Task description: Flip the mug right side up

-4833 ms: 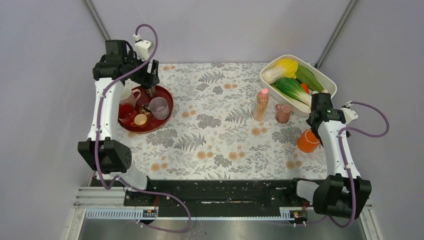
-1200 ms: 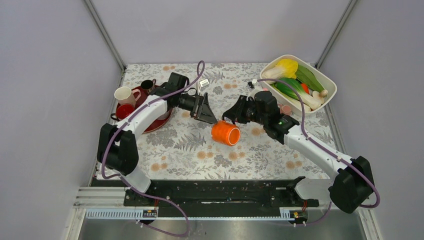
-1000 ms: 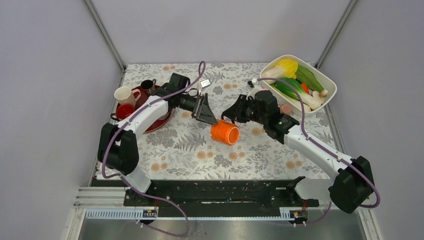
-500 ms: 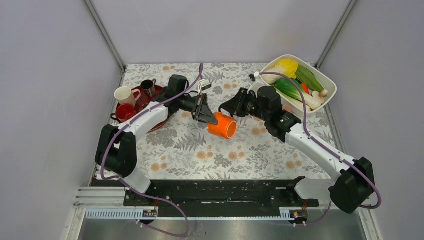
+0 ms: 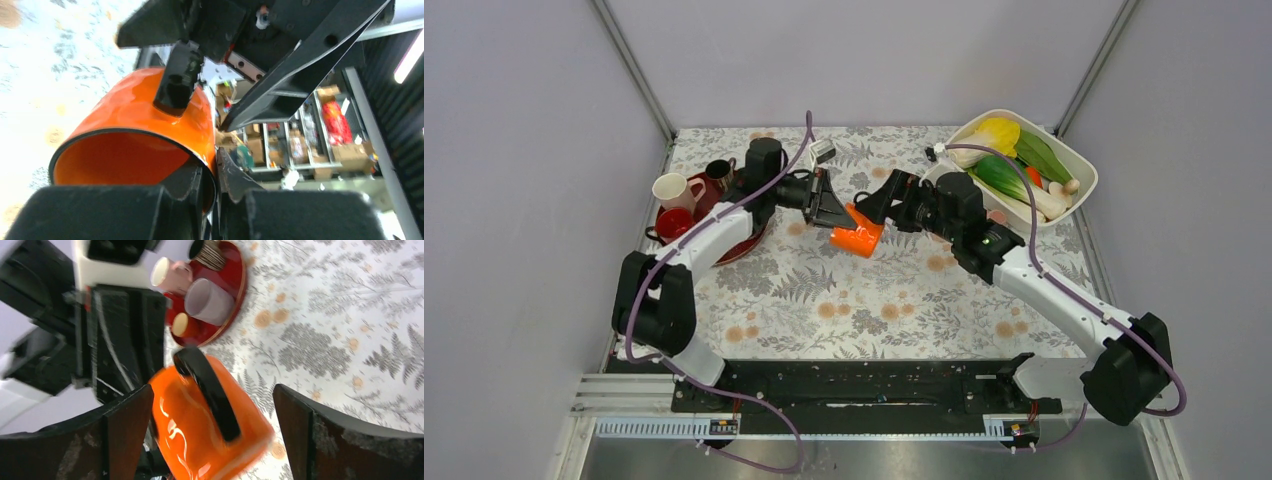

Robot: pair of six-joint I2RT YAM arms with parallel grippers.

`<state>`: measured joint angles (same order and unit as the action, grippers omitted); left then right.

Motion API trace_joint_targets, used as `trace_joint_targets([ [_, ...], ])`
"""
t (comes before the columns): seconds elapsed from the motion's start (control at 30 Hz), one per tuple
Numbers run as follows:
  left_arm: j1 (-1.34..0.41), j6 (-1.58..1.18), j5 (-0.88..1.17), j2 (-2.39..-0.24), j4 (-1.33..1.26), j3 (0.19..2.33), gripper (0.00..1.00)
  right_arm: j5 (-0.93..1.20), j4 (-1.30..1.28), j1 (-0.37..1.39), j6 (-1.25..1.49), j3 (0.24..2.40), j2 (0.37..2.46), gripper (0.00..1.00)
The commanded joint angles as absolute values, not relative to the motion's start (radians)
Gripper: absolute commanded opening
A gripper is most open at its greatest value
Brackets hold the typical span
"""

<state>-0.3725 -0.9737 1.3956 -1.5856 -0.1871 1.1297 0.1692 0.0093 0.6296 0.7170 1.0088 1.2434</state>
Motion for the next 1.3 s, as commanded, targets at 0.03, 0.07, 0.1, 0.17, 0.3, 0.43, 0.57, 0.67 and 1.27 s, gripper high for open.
trace_joint_targets([
  [0.03, -0.33, -0.374, 1.211, -1.584, 0.503, 1.395, 0.0, 0.064, -0.087, 0.638, 0.718, 1.045, 1.253, 0.99],
  [0.07, -0.334, -0.281, 1.161, -1.592, 0.616, 1.443, 0.0, 0.053, -0.091, 0.637, 0.719, 1.043, 1.251, 0.99],
  [0.1, -0.334, -0.2, 1.089, -1.597, 0.705, 1.482, 0.0, 0.041, -0.097, 0.638, 0.719, 1.044, 1.249, 1.0],
  [0.17, -0.336, -0.036, 0.896, -1.609, 0.875, 1.569, 0.0, 0.016, -0.124, 0.638, 0.716, 1.055, 1.245, 0.99],
  [0.3, -0.335, 0.186, 0.51, -1.599, 1.015, 1.666, 0.0, -0.027, -0.174, 0.637, 0.694, 1.07, 1.226, 1.0],
  [0.43, -0.321, 0.316, 0.218, -1.629, 1.011, 1.734, 0.0, -0.035, -0.18, 0.638, 0.683, 1.046, 1.212, 1.0],
  [0.57, -0.265, 0.367, 0.096, -1.755, 0.992, 1.88, 0.0, -0.023, -0.182, 0.638, 0.684, 1.02, 1.209, 0.99],
  [0.67, -0.229, 0.387, 0.04, -1.88, 0.993, 2.009, 0.0, -0.02, -0.194, 0.638, 0.679, 1.008, 1.201, 0.99],
  [1.27, -0.106, 0.449, -0.025, -2.266, 0.936, 2.197, 0.0, -0.041, -0.246, 0.638, 0.675, 0.957, 1.148, 0.99],
])
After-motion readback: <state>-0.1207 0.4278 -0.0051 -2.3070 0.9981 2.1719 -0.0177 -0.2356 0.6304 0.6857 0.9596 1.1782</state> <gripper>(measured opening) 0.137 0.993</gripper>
